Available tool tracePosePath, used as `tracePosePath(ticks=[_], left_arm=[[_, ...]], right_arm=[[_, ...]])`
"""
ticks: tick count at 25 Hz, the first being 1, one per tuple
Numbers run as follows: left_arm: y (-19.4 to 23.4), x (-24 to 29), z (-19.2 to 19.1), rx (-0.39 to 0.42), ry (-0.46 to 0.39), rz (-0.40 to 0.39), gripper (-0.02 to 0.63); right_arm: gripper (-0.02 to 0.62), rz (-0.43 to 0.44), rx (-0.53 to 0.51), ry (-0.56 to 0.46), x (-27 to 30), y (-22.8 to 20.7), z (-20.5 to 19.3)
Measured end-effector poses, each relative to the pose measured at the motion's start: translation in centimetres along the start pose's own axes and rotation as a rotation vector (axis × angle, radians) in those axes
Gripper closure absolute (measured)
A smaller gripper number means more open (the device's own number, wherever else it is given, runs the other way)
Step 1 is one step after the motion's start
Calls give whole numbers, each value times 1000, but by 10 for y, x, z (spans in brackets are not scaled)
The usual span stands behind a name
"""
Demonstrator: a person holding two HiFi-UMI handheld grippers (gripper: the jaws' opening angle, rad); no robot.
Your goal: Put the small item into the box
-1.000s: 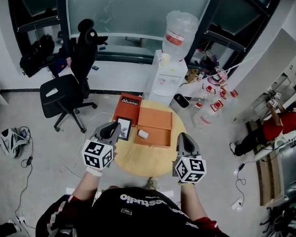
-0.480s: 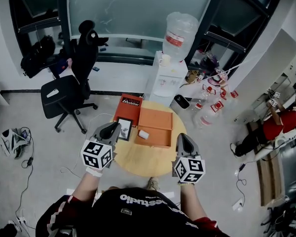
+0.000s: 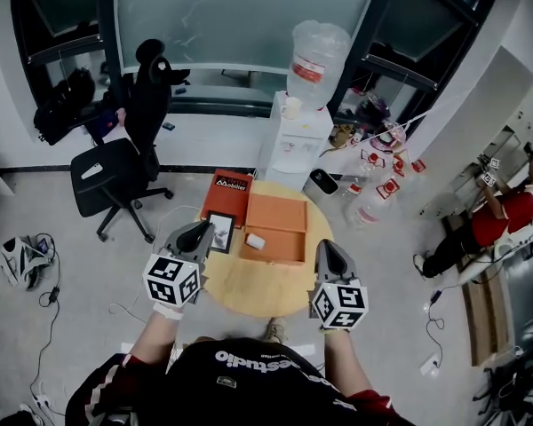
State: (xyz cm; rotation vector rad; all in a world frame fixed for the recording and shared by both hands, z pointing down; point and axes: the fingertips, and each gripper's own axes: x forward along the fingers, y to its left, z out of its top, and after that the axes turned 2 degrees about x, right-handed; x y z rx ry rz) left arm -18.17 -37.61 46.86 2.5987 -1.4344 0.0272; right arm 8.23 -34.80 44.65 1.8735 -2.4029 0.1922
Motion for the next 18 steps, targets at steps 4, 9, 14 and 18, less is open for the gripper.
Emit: tracePosePath(ticks=[4,9,14,18], left_arm=[[-5,-2,0,7,-1,-3,563],[-8,-4,2,15,0,-5,563],[-8,-6,4,27,-2,-7,563],[-10,-7,4,30,1,-8,563]], right_arm=[[569,-2,2,-6,-5,-1,1],[569,-6,-1,-20,-10,-2,5],[569,-14,8,-22,-13,-2,1],[569,-19,14,-24,-17,-3,1]])
